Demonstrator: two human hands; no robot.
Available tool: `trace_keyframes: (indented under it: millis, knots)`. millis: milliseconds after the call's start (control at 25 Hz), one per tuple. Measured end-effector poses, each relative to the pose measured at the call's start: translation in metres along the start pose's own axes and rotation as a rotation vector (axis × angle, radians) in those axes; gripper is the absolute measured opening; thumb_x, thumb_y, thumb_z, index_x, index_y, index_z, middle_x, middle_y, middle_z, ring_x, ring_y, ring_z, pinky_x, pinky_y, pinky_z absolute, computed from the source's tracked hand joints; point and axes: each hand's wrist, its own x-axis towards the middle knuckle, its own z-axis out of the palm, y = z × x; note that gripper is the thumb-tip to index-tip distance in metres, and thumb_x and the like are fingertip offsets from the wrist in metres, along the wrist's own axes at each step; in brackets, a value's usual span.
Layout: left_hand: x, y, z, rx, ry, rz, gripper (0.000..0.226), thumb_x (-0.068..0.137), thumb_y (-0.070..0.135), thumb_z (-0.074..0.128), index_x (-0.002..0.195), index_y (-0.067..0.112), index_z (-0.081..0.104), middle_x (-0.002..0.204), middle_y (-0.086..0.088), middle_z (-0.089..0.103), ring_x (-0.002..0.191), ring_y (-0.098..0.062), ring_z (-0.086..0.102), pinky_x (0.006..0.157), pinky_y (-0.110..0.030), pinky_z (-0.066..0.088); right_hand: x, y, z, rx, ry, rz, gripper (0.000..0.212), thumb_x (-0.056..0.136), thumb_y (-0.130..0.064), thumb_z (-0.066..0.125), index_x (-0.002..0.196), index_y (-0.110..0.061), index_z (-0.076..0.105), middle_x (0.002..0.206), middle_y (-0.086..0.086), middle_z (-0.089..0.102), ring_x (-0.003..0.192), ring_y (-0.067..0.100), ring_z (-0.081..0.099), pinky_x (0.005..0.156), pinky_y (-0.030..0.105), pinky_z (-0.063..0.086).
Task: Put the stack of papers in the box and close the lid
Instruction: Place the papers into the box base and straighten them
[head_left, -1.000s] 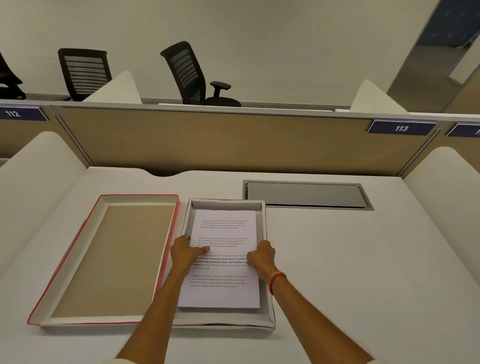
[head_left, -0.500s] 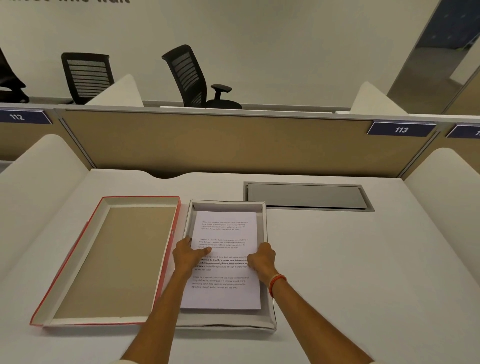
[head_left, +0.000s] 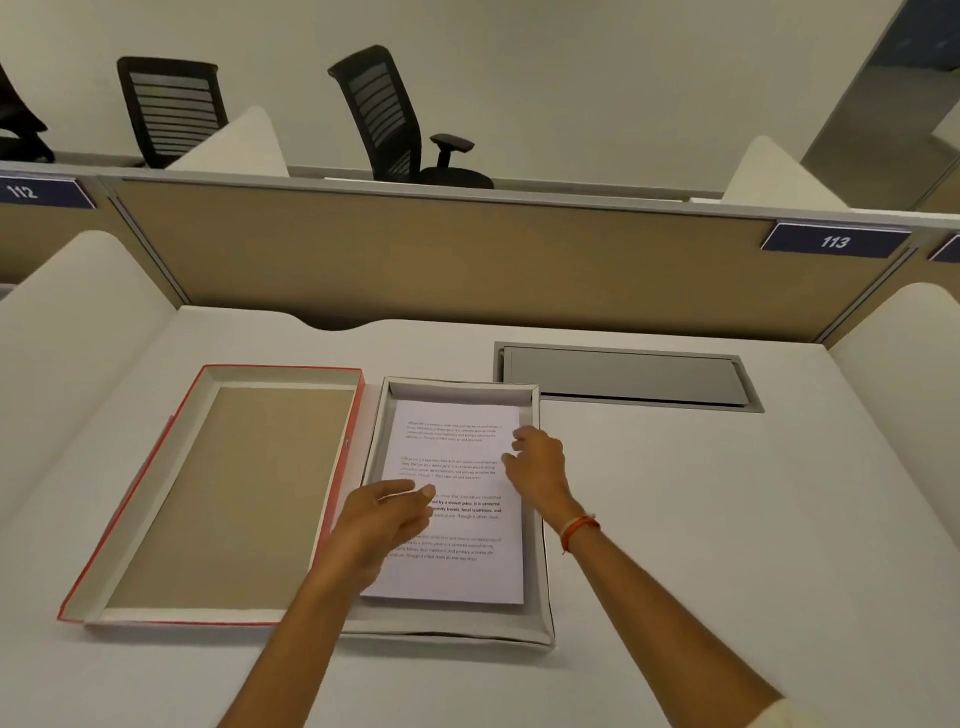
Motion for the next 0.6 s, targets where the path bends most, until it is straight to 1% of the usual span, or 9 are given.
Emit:
trace_keyframes:
  millis: [40,80,120,200,280,360,440,600]
  knots:
    - [-0.010,-0.004,0.000,-0.172,-0.072,-0.162,0.067,0.063,0.015,0.086,0.122,-0.004,0.059,0.117,-0.025,0.070,0.102,-0.035,0.072,0.083,-0.042,0.063,0.011,-0.007,-0.005,-0.013,-0.030,-0.053,0.033,0.090,-0.009,0.065,0.121,-0.001,0.060,0.115,0.010,0.066,0.105,0.024,0.063,0.080,0.015,0.048]
    - [-0.018,-0.009,0.002,-0.306,-0.121,-0.295,0.064,0.065,0.009,0.084,0.121,-0.007,0.057,0.118,-0.030,0.066,0.104,-0.040,0.070,0.079,-0.048,0.063,0.021,-0.013,-0.009,-0.049,-0.060,-0.105,0.036,0.090,-0.012,0.065,0.124,-0.003,0.058,0.121,0.011,0.064,0.110,0.025,0.062,0.085,0.019,0.046]
    - [-0.024,-0.016,0.004,-0.391,-0.152,-0.392,0.062,0.068,0.004,0.082,0.122,-0.006,0.054,0.123,-0.032,0.059,0.107,-0.045,0.067,0.077,-0.053,0.063,0.033,-0.018,-0.011,-0.097,-0.086,-0.156,0.036,0.091,-0.014,0.064,0.125,-0.004,0.058,0.124,0.012,0.064,0.114,0.026,0.060,0.088,0.023,0.045]
    - [-0.031,-0.030,0.008,-0.469,-0.176,-0.510,0.056,0.074,0.001,0.078,0.124,0.004,0.052,0.132,-0.030,0.046,0.114,-0.054,0.058,0.083,-0.065,0.057,0.056,-0.027,-0.013,-0.201,-0.157,-0.237,0.036,0.093,-0.018,0.061,0.127,-0.006,0.058,0.130,0.013,0.061,0.120,0.028,0.057,0.097,0.030,0.045]
    - [-0.032,-0.042,0.011,-0.538,-0.177,-0.555,0.050,0.078,0.001,0.076,0.120,0.013,0.053,0.133,-0.031,0.044,0.115,-0.060,0.055,0.091,-0.073,0.049,0.076,-0.035,-0.011,-0.277,-0.250,-0.275,0.036,0.095,-0.018,0.058,0.129,-0.006,0.057,0.132,0.015,0.060,0.121,0.031,0.056,0.101,0.036,0.045]
    - [-0.029,-0.048,0.014,-0.616,-0.179,-0.552,0.045,0.079,0.002,0.074,0.117,0.017,0.055,0.129,-0.033,0.053,0.114,-0.060,0.056,0.093,-0.076,0.043,0.091,-0.040,-0.006,-0.373,-0.324,-0.322,0.032,0.096,-0.015,0.054,0.125,-0.004,0.059,0.124,0.018,0.063,0.114,0.034,0.060,0.097,0.039,0.049]
    - [-0.024,-0.051,0.016,-0.638,-0.155,-0.543,0.044,0.078,0.004,0.073,0.116,0.018,0.056,0.126,-0.029,0.061,0.114,-0.057,0.058,0.095,-0.078,0.040,0.103,-0.044,-0.001,-0.445,-0.379,-0.348,0.030,0.097,-0.012,0.050,0.123,-0.003,0.060,0.120,0.019,0.065,0.109,0.034,0.061,0.095,0.039,0.051]
    - [-0.012,-0.057,0.014,-0.603,-0.100,-0.579,0.038,0.084,0.011,0.071,0.117,0.018,0.053,0.126,-0.027,0.061,0.114,-0.057,0.056,0.095,-0.077,0.040,0.117,-0.043,0.010,-0.488,-0.433,-0.366,0.028,0.099,-0.012,0.045,0.120,-0.003,0.061,0.119,0.018,0.064,0.109,0.034,0.060,0.096,0.039,0.050]
